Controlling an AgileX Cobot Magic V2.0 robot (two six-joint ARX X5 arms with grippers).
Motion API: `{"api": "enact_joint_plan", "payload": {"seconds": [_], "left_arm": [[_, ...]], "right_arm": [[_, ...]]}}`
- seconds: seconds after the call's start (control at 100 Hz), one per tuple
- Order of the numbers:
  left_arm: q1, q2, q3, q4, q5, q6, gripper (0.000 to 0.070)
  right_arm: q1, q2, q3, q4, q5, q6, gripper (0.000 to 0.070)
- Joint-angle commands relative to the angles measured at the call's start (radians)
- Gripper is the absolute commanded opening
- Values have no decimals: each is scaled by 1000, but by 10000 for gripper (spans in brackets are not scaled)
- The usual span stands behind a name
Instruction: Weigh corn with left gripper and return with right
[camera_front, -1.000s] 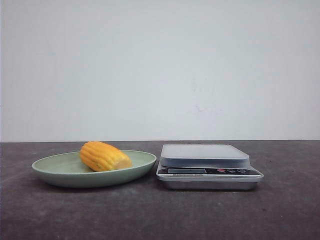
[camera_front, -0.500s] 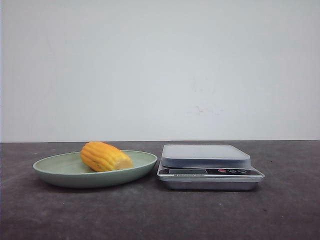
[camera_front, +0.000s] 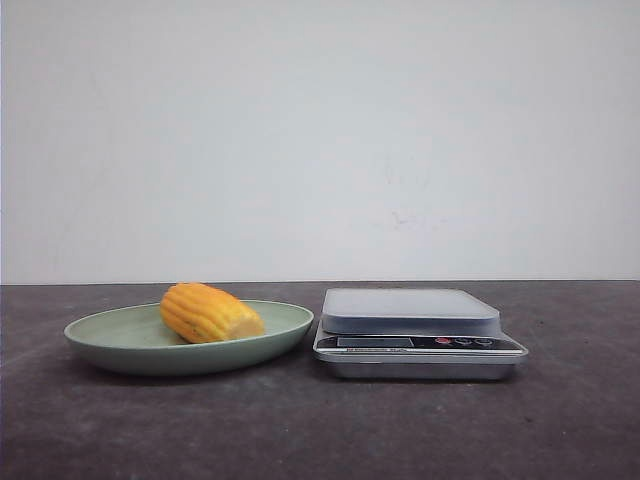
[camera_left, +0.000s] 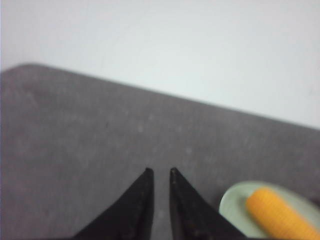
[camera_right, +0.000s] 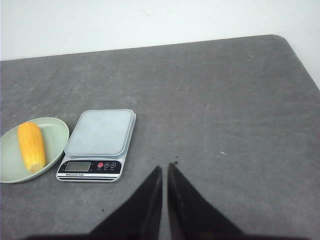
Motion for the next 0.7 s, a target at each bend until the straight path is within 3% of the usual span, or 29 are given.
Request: {"api": "enact_joint_plan", "payload": {"seconds": [0.0,0.42,0.69], "left_arm": [[8,-18,-48,34,19,13,11],[60,-18,-170,66,31,51,11],[60,-18,-199,64,94,63,11]], "right_arm": [[-2,-1,12,11,0,9,10],[-2,-1,12,11,-1,10,10],[-2,-1,12,14,-1,9,10]]}}
